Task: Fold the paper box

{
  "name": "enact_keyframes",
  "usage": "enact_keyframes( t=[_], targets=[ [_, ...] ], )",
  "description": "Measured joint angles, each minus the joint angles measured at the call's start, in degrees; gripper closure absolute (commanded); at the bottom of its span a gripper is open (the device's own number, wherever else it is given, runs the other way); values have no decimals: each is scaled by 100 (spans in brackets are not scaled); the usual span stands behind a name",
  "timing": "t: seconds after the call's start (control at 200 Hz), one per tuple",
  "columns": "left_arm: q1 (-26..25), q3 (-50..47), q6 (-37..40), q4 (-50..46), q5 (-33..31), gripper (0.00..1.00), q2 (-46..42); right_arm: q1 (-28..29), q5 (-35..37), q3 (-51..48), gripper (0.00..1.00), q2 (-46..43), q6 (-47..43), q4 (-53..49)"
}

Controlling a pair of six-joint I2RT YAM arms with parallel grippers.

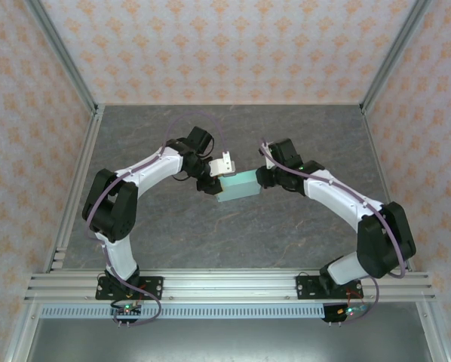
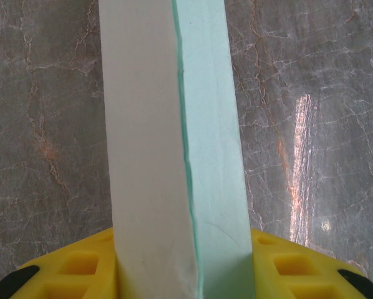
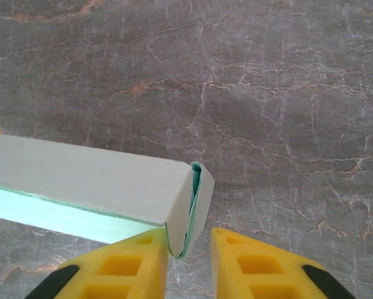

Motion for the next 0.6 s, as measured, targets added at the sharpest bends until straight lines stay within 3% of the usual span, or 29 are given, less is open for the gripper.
enact_keyframes(
  t=[0.601],
  targets=[
    [2,4,-15,2,-48,75,0,-2,-103,103,97,120,-37,146]
  ],
)
